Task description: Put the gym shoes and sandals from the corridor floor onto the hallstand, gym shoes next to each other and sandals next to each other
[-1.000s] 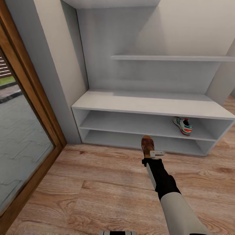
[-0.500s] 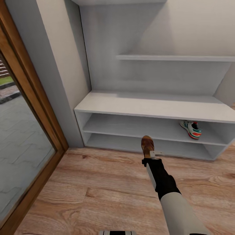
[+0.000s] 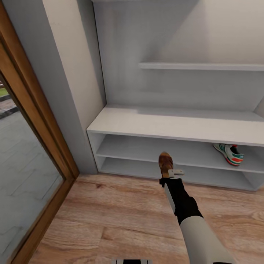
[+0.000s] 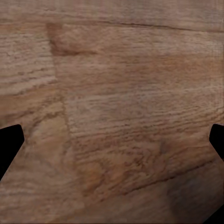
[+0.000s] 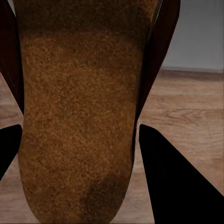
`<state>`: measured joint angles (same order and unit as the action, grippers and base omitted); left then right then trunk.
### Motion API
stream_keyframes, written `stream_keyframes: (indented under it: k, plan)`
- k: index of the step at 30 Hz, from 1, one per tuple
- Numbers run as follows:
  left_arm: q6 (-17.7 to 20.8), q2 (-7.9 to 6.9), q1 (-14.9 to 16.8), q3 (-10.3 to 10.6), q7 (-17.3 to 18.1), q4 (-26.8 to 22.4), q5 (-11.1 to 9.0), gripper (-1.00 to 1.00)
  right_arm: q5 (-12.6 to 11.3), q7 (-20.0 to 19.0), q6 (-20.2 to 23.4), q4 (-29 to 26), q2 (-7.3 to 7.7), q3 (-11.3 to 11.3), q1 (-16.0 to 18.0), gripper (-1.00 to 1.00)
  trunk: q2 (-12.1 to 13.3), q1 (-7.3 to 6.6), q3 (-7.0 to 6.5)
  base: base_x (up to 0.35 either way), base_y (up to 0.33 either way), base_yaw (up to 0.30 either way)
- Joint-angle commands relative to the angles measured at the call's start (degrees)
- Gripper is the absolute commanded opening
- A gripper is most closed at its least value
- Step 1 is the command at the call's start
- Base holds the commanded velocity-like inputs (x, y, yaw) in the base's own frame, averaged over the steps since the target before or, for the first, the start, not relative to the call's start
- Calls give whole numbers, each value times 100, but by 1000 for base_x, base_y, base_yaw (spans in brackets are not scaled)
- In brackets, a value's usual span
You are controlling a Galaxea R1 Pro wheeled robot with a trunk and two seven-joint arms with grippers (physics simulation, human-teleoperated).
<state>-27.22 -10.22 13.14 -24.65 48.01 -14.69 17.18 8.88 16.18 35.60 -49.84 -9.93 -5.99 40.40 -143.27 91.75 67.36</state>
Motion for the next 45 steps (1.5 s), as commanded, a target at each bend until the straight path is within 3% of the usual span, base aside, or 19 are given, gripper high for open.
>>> stream_keyframes:
  k: [1,31,45]
  plan:
    - [-20,3,4,-49,24,1,49,100,50,-9,35,-8,-7,-16,3,-100,-2,2,5,326,74,0]
    - [-24,8,6,-49,24,7,49,100,52,-9,35,-8,-7,-16,3,-100,-2,2,5,332,6,0]
    - [-20,7,4,-49,24,1,49,100,53,-9,35,-14,-7,-16,3,-100,-2,2,5,62,0,0]
